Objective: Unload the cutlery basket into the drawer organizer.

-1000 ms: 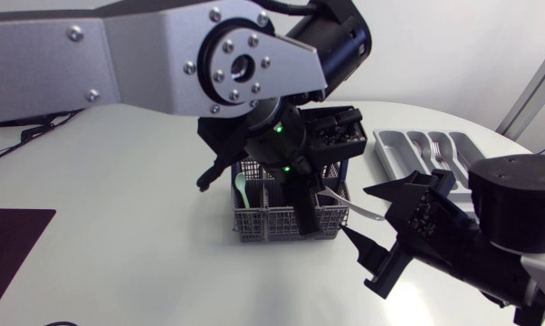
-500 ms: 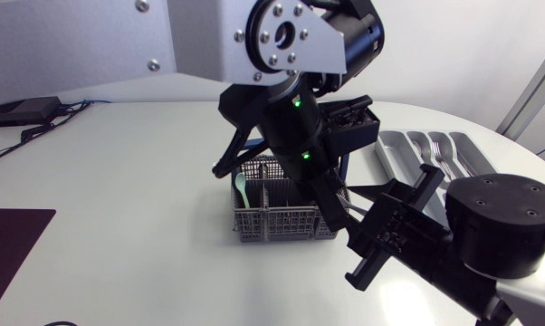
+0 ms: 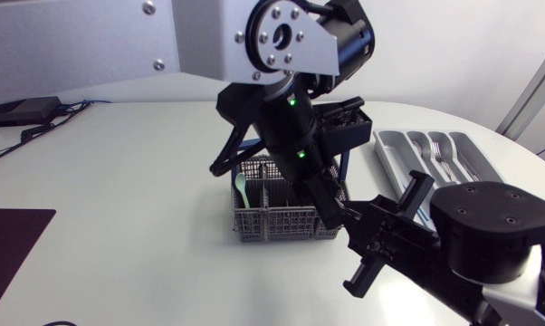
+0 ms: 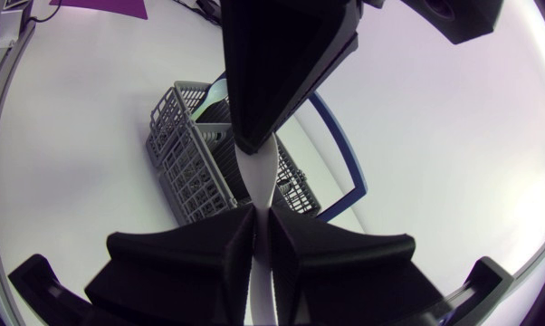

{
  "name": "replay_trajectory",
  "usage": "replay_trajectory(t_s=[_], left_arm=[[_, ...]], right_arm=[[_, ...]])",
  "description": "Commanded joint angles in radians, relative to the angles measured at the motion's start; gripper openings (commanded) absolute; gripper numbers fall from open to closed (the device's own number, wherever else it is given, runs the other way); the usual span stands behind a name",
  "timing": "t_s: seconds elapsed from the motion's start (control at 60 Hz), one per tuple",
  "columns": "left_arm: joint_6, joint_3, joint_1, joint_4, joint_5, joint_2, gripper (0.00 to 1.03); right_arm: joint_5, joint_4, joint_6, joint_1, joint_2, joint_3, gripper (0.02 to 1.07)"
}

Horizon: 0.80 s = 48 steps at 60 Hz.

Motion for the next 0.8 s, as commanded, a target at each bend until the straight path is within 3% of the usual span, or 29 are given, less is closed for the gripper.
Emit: replay_trajectory(t_s=[0.0,0.1,0.183,0.4,0.5,0.633,0.783], left_arm=[[-0.019,0.029,0.006,-0.023,0.015,0.02,0.22],[-0.023,0.032,0.011,-0.024,0.022,0.018,0.36],[-0.028,0.035,0.018,-0.024,0.022,0.017,0.38],[-0.029,0.037,0.041,-0.023,0.028,0.009,0.58],[-0.022,0.035,0.052,-0.012,0.03,-0.012,0.6],[-0.017,0.025,0.087,0.025,0.028,-0.048,0.63],[0.0,-0.054,0.138,0.138,0.018,-0.121,0.66]], right_arm=[[0.01,0.001,-0.017,0.005,0.006,-0.02,0.15],[0.002,-0.006,-0.014,0.003,0.003,-0.02,0.15],[-0.001,-0.014,-0.01,0.003,0.003,-0.02,0.15],[-0.019,-0.049,0.003,-0.001,0.001,-0.019,0.15],[-0.049,-0.089,0.003,-0.013,-0.023,-0.017,0.15],[-0.148,-0.166,0.003,-0.099,-0.062,-0.015,0.15],[-0.375,-0.261,-0.051,-0.328,-0.105,-0.005,0.15]])
